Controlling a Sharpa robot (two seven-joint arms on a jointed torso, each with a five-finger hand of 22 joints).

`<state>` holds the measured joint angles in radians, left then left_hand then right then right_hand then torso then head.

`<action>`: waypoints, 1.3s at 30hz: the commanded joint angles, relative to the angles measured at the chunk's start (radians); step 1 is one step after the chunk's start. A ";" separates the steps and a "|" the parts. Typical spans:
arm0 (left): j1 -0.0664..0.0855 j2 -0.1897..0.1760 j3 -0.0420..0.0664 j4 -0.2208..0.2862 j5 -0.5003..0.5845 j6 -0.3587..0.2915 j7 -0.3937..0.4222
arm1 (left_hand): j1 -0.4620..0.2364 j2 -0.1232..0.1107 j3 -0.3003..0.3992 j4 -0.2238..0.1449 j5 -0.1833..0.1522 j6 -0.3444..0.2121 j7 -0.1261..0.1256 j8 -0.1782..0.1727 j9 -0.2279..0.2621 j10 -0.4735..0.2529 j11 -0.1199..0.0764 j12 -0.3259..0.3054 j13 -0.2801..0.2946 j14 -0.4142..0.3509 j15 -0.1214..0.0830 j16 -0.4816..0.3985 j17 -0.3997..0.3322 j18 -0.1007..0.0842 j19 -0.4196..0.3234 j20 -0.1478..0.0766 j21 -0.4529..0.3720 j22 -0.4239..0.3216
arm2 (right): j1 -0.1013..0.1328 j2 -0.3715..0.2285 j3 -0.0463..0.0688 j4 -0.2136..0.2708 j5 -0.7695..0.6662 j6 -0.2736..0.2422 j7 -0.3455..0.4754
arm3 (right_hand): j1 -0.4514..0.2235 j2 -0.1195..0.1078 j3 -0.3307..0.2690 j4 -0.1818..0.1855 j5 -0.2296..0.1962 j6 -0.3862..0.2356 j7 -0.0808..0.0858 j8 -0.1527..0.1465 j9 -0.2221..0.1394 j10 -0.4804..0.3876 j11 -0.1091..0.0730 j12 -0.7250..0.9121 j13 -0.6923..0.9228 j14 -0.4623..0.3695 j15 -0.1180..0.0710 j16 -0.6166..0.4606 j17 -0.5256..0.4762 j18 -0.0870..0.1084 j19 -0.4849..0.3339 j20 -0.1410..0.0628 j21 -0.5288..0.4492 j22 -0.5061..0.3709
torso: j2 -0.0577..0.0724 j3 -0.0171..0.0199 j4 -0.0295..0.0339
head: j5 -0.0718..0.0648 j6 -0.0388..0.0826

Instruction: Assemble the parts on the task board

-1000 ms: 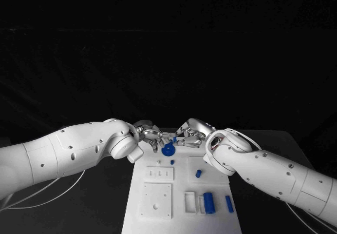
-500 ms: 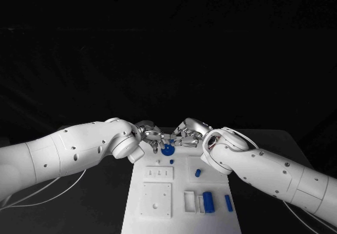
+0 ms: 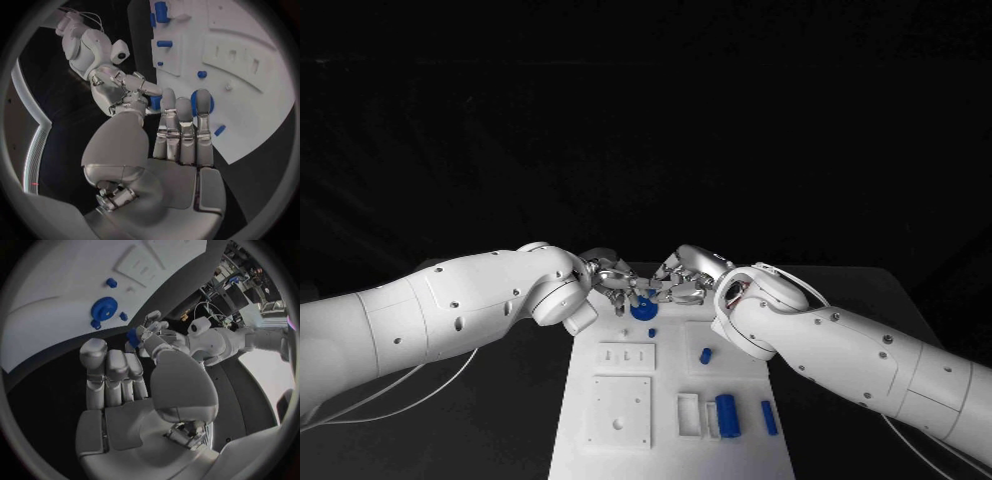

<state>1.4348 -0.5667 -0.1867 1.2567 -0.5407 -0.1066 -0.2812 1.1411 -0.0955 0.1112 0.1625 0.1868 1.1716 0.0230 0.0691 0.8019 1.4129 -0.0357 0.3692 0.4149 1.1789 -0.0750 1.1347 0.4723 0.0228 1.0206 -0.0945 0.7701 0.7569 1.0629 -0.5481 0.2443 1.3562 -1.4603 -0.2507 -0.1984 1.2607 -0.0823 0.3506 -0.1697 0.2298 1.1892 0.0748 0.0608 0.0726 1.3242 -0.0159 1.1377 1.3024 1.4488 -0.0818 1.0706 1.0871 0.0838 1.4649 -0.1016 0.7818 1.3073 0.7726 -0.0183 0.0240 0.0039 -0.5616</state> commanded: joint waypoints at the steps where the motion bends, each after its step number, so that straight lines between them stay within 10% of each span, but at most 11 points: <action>1: 0.002 0.007 0.001 0.000 -0.011 0.023 -0.002 | 0.003 0.013 -0.002 -0.011 0.005 -0.007 -0.001 -0.005 -0.007 -0.002 0.000 -0.007 -0.004 -0.006 0.002 -0.006 -0.002 0.003 0.005 0.004 -0.007 0.002 | 0.000 0.002 -0.001 0.002 -0.015 0.013 -0.002 | -0.005 -0.006 -0.001 0.007 0.003 0.004 -0.004 0.002 0.002 -0.001 -0.007 -0.003 -0.001 0.002 -0.005 -0.003 -0.001 -0.003 0.058 -0.006 0.001 0.090 | 0.000 0.0002 0.0008 | 0.001 0.001; 26: 0.001 0.017 0.001 -0.010 -0.027 0.030 -0.011 | 0.033 0.074 -0.013 -0.067 0.025 -0.013 -0.003 -0.005 -0.034 -0.003 -0.001 -0.017 -0.013 -0.004 0.001 -0.007 -0.002 0.002 0.013 0.003 -0.028 0.026 | 0.000 0.011 -0.013 0.003 -0.009 0.017 -0.004 | -0.003 -0.007 -0.001 0.011 0.004 0.003 -0.004 0.002 0.001 -0.002 -0.007 -0.005 -0.002 0.002 -0.005 -0.005 -0.001 -0.003 0.058 -0.006 0.001 0.090 | 0.001 0.0015 0.0001 | 0.001 0.000; 39: 0.001 0.026 0.000 -0.021 -0.019 0.040 -0.005 | 0.143 0.135 0.090 -0.172 0.210 -0.031 0.004 -0.003 -0.027 0.012 0.001 -0.054 -0.048 -0.003 0.000 -0.013 -0.003 0.006 0.009 0.000 -0.029 0.047 | 0.000 0.010 -0.016 0.000 -0.007 0.014 -0.009 | -0.004 -0.008 -0.002 0.013 0.004 0.004 -0.004 0.002 0.002 -0.002 -0.007 -0.005 -0.003 0.002 -0.005 -0.007 -0.002 -0.003 0.058 -0.006 0.002 0.090 | 0.001 0.0017 0.0000 | 0.001 -0.001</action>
<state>1.4345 -0.5444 -0.1873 1.2373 -0.5656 -0.0802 -0.3008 1.2530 0.0135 0.1648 0.0255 0.3891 1.1412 0.0249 0.0589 0.7679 1.4167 -0.0327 0.3182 0.3678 1.1790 -0.0749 1.1261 0.4695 0.0228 1.0278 -0.0947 0.7430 0.8028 1.0634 -0.5402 0.2292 1.3534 -1.4649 -0.2506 -0.2118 1.2634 -0.0850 0.3492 -0.1627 0.2286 1.1887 0.0718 0.0609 0.0729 1.3242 -0.0159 1.1377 1.3011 1.4488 -0.0818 1.0706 1.0853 0.0838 1.4649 -0.1016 0.7817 1.3073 0.7736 -0.0168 0.0240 0.0035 -0.5620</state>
